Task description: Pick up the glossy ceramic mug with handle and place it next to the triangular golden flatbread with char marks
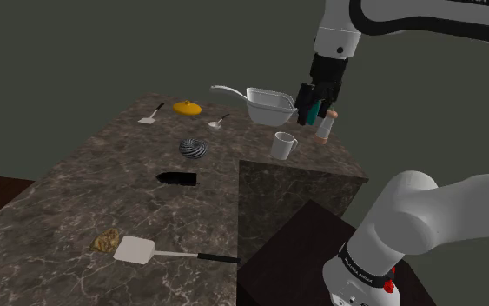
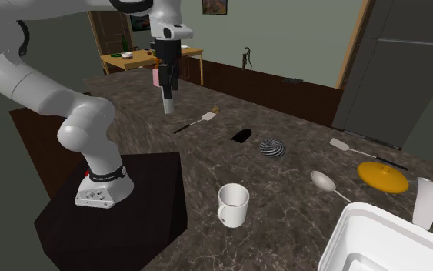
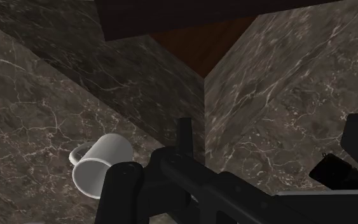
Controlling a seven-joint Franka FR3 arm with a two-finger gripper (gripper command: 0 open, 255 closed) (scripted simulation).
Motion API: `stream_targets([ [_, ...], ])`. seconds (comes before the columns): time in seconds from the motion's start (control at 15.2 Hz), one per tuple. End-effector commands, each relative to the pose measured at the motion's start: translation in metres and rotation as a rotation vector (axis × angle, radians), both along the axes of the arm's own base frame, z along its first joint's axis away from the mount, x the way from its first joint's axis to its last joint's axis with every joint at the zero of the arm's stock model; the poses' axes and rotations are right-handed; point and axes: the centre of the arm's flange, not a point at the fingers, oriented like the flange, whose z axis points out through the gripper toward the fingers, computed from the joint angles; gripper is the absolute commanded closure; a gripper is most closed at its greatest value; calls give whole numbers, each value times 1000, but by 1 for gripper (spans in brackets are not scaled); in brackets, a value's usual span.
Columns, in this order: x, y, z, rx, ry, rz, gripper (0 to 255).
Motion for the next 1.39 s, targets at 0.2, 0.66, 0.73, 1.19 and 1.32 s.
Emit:
stream_targets([
  [0.2, 20, -23, -24, 1, -9, -12, 0],
  [0.66, 67, -79, -79, 2, -30, -41, 0],
  [0.73, 74, -87, -87, 2, -32, -45, 0],
  [1.19, 120, -144, -141, 4, -53, -74, 0],
  [1.32, 133, -160, -156, 4, -59, -82, 0],
])
